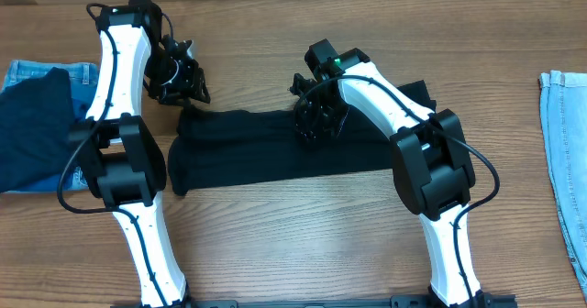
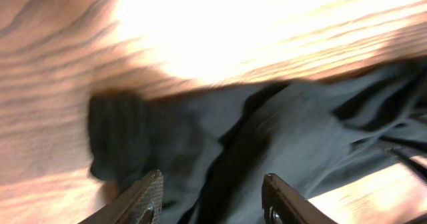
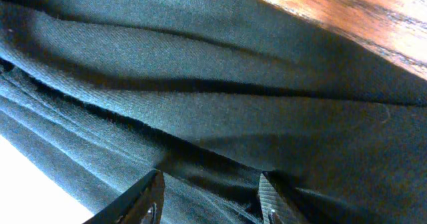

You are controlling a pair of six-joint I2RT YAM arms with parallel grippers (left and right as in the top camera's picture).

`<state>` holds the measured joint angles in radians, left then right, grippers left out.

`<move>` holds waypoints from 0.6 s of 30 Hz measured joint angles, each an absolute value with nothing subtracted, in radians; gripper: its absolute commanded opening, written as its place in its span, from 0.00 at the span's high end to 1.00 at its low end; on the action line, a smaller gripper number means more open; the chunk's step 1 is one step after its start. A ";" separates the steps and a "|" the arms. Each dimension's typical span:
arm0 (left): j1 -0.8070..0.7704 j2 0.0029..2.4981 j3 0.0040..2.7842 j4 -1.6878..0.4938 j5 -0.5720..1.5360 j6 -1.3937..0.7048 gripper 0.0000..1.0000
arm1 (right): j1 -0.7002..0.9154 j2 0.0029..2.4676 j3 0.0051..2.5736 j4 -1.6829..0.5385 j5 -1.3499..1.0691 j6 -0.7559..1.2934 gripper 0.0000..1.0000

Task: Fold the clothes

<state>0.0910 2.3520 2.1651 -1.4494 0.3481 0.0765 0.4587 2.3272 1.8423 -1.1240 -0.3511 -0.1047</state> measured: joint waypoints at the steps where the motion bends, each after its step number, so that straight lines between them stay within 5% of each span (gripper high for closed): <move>1: 0.091 2.352 2.165 -1.449 0.367 0.073 0.49 | 0.458 2.327 1.842 -1.124 -0.351 -0.105 0.50; 8: 0.078 2.352 2.164 -1.574 0.325 0.051 0.58 | 0.458 2.327 1.842 -1.124 -0.352 -0.105 0.50; 9: 0.076 2.352 2.164 -1.599 0.320 0.042 0.66 | 0.458 2.327 1.842 -1.123 -0.352 -0.105 0.50; 11: 0.067 2.352 2.164 -1.614 0.313 0.025 0.96 | 0.458 2.327 1.842 -1.123 -0.351 -0.105 0.51; 17: -0.007 2.352 2.164 -1.670 0.315 0.029 0.96 | 0.457 2.327 1.841 -1.123 -0.352 -0.105 0.51; 18: -0.014 2.352 2.164 -1.670 0.313 0.029 0.90 | 0.457 2.327 1.841 -1.124 -0.352 -0.105 0.51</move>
<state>-0.0135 2.3520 2.1639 -1.6695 0.3134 0.0292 0.4568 2.3272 1.8408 -1.1236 -0.3519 -0.1047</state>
